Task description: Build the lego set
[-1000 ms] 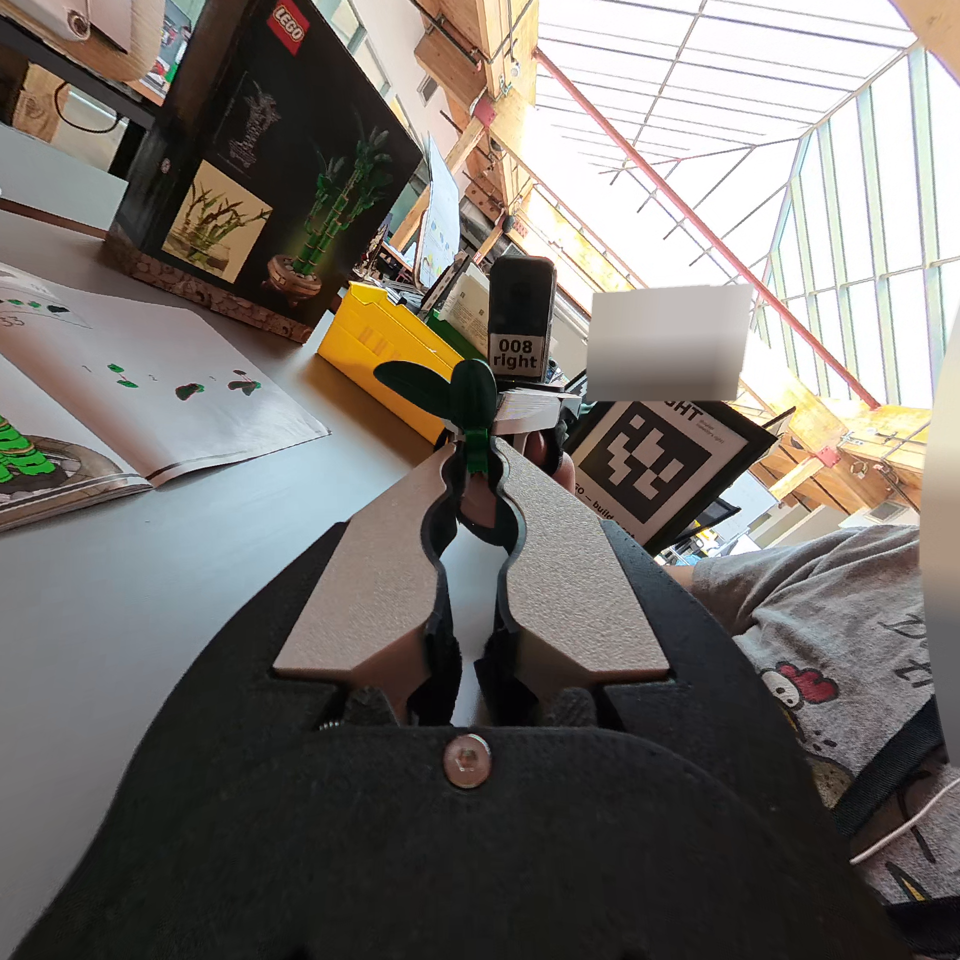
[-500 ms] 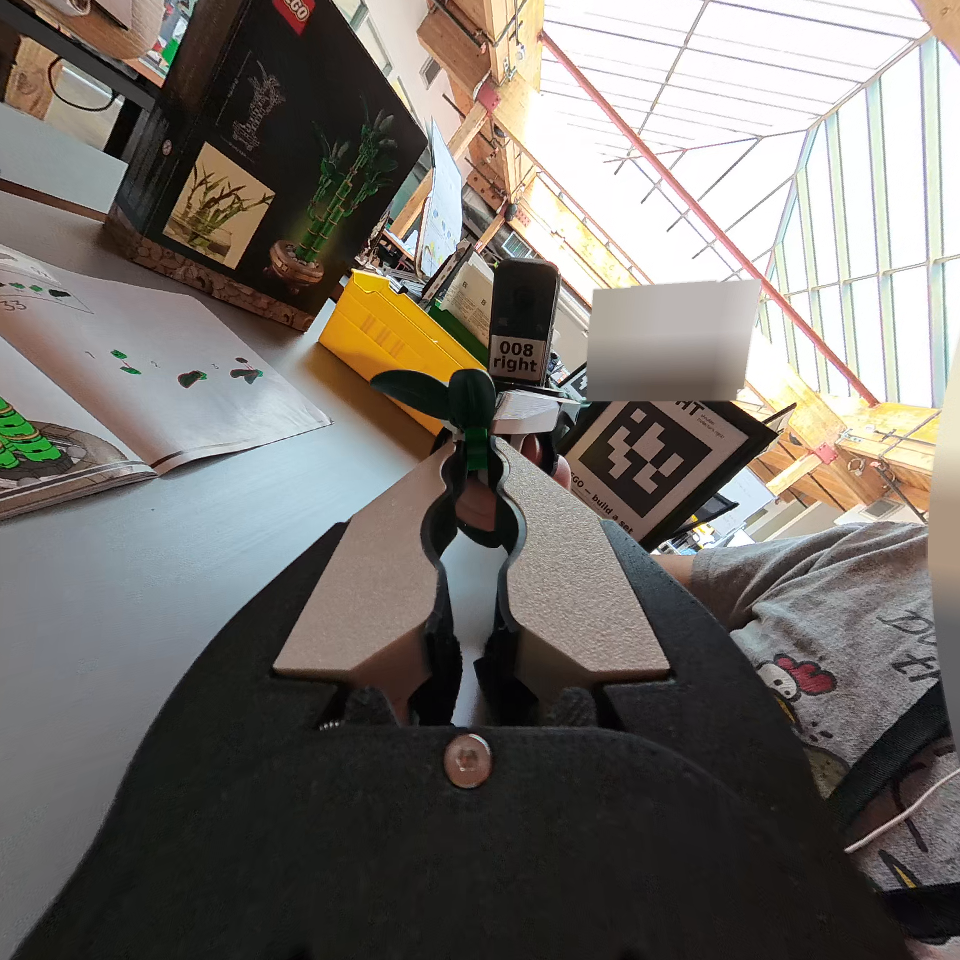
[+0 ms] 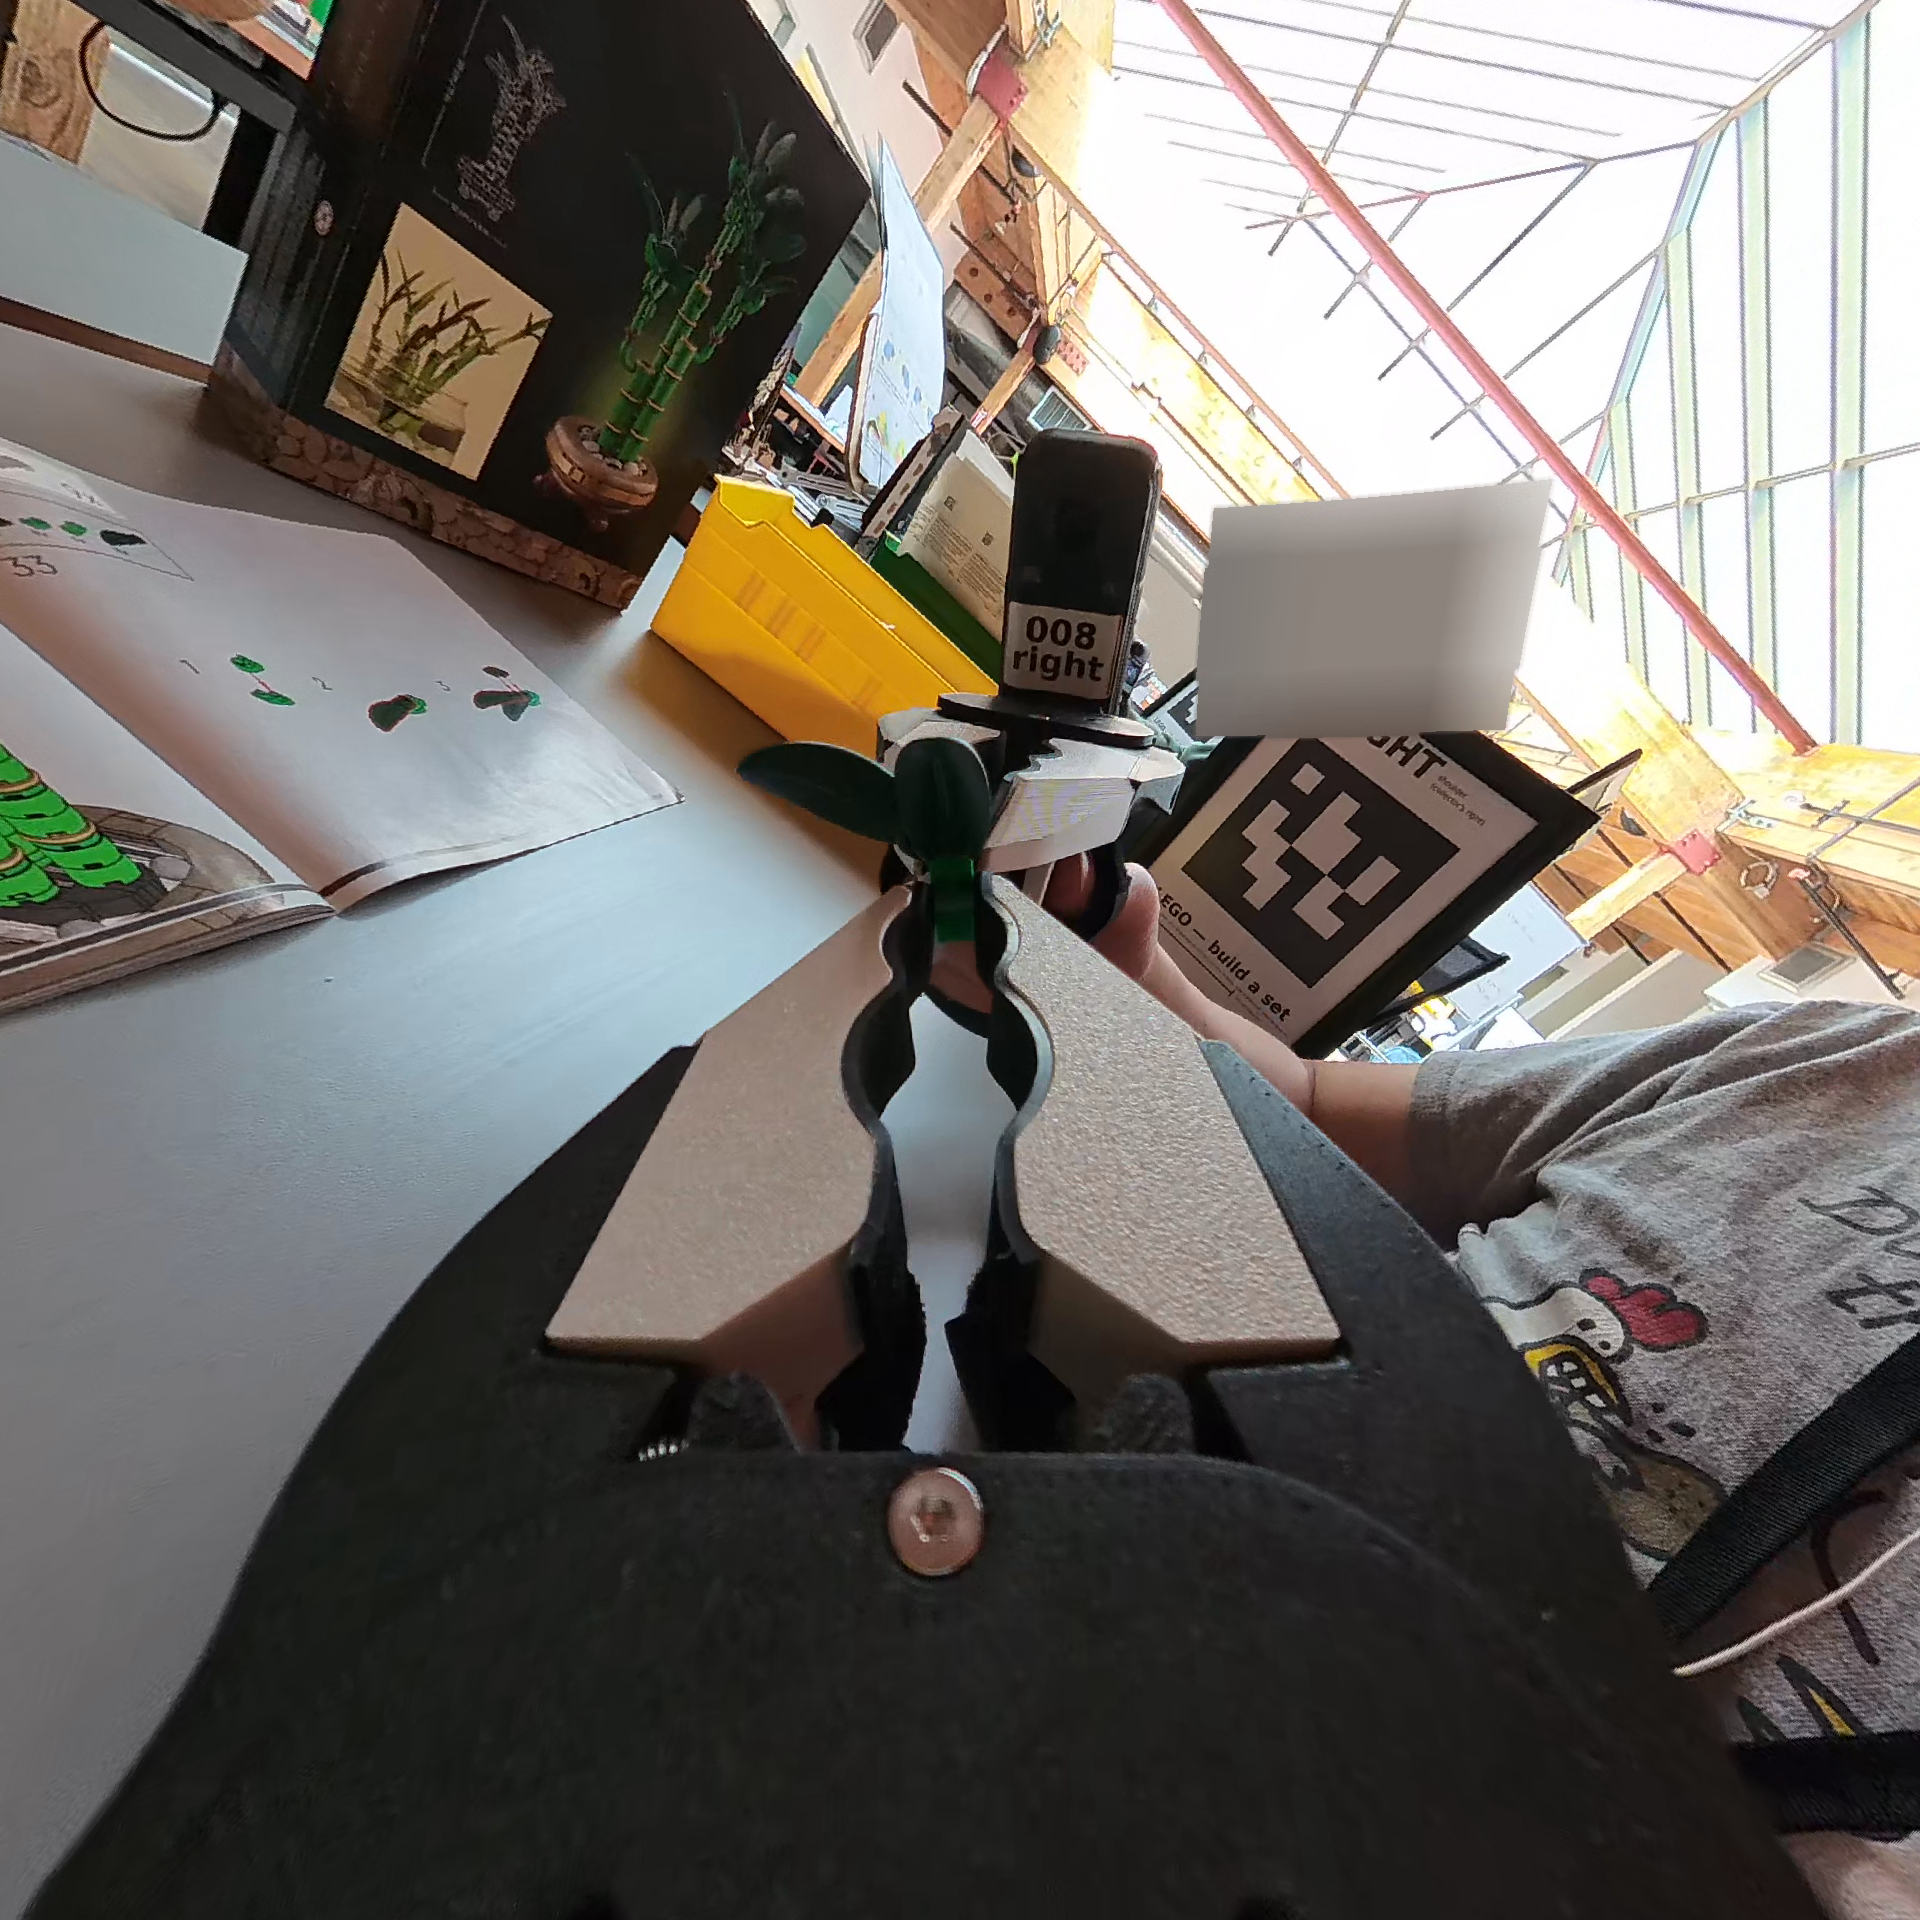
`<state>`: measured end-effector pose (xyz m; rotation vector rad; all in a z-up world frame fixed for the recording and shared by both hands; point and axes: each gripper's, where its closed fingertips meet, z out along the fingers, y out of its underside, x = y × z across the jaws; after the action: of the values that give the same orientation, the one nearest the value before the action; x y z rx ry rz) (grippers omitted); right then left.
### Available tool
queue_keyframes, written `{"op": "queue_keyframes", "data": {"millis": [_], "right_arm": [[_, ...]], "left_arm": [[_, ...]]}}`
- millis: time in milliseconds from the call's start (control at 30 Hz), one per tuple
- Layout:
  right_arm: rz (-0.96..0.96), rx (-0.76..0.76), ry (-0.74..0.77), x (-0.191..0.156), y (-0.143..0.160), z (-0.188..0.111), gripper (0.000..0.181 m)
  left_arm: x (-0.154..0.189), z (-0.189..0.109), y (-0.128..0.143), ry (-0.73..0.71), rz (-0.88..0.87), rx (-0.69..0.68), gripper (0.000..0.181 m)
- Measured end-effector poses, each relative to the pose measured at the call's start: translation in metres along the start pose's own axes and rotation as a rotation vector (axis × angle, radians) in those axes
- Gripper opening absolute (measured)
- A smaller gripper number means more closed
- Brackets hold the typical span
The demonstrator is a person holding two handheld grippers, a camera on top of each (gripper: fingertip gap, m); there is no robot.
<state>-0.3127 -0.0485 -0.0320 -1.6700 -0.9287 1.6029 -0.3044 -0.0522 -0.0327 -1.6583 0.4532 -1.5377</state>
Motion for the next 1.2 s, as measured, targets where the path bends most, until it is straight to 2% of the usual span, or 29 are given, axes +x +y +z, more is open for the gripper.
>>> {"op": "queue_keyframes", "data": {"millis": [500,667,700,733,767,867,933,967,1033,1200], "right_arm": [[-0.031,-0.031,0.05,0.005,0.005,0.0,0.006],[-0.09,0.022,0.062,0.004,-0.008,0.001,0.007],[-0.132,0.007,0.082,0.004,-0.009,0.002,0.012],[-0.185,0.004,0.121,0.007,-0.011,0.001,0.031],[-0.262,0.001,0.15,0.006,-0.012,0.001,0.04],[-0.581,0.011,0.242,-0.004,-0.011,0.003,0.047],[-0.811,-0.024,0.385,-0.001,-0.011,0.007,0.048],[-0.899,-0.041,0.466,0.003,-0.012,0.008,0.048],[-1.017,-0.051,0.587,0.007,-0.016,0.008,0.035],[-1.077,-0.086,0.665,0.011,-0.015,0.011,0.02]], "left_arm": [[-0.005,0.001,0.004,-0.034,0.016,-0.022,0.006],[-0.003,0.001,-0.007,-0.008,0.008,0.036,0.006],[-0.003,0.001,-0.01,0.0,0.001,0.053,0.006],[-0.002,0.0,-0.013,0.006,-0.008,0.075,0.006],[-0.003,-0.001,-0.015,0.01,-0.019,0.092,0.006],[-0.003,-0.003,-0.018,0.027,-0.056,0.135,0.006],[-0.002,-0.002,-0.018,0.046,-0.079,0.148,0.006],[-0.001,-0.002,-0.018,0.053,-0.088,0.154,0.006],[-0.001,-0.002,-0.017,0.053,-0.095,0.16,0.006],[-0.003,-0.001,-0.019,0.036,-0.099,0.186,0.006]]}}
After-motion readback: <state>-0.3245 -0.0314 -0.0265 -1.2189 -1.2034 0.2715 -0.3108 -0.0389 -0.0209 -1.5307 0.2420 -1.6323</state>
